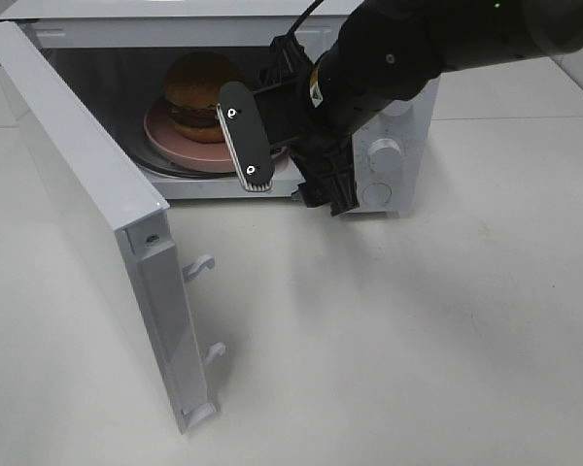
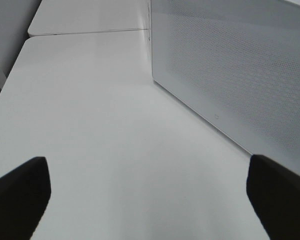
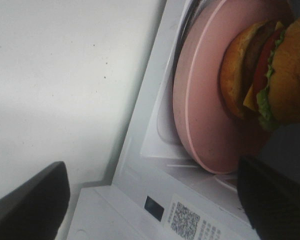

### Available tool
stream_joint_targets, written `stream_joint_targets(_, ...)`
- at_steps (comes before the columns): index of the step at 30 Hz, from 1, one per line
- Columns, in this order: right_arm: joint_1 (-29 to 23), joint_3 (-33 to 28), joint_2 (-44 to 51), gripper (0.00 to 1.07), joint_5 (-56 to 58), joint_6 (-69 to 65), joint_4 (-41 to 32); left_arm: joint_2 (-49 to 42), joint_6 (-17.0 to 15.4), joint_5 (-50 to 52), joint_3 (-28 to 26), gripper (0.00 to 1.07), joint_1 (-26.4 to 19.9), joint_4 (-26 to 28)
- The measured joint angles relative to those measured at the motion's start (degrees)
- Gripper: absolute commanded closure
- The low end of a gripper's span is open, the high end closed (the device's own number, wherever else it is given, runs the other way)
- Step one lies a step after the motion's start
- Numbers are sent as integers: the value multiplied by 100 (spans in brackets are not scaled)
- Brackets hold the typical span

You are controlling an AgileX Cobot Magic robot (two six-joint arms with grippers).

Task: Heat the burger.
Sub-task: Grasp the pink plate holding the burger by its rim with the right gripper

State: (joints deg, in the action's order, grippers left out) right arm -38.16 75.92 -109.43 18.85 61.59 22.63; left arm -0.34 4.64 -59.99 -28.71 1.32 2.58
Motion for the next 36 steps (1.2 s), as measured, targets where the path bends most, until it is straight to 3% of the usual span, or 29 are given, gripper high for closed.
stream_joint_targets(19,0,1283,-1335,22,-206,-281,0,0,0,0,0,7,0,0)
stream_joint_targets(36,138,2063,-1965,25,-218,-441,6,0,0,0,0,7,0,-195)
